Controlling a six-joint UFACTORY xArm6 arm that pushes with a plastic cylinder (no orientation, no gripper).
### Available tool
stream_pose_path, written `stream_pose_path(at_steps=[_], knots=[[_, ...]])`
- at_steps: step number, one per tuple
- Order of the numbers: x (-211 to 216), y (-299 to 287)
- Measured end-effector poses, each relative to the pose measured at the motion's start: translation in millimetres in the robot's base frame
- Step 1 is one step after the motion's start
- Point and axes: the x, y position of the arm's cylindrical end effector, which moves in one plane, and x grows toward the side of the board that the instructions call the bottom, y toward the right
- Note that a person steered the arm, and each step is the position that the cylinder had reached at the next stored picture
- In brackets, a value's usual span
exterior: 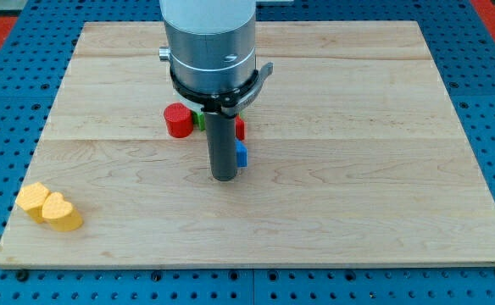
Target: Push the blue triangle towards the red circle
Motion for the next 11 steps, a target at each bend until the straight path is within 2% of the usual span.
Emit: stream_pose_path(at_steps=[1, 3, 5, 7, 8, 9, 11], knots=[[6, 45], [-20, 63], [-29, -3], [-29, -9], [11, -2], [13, -25], [-37, -25]])
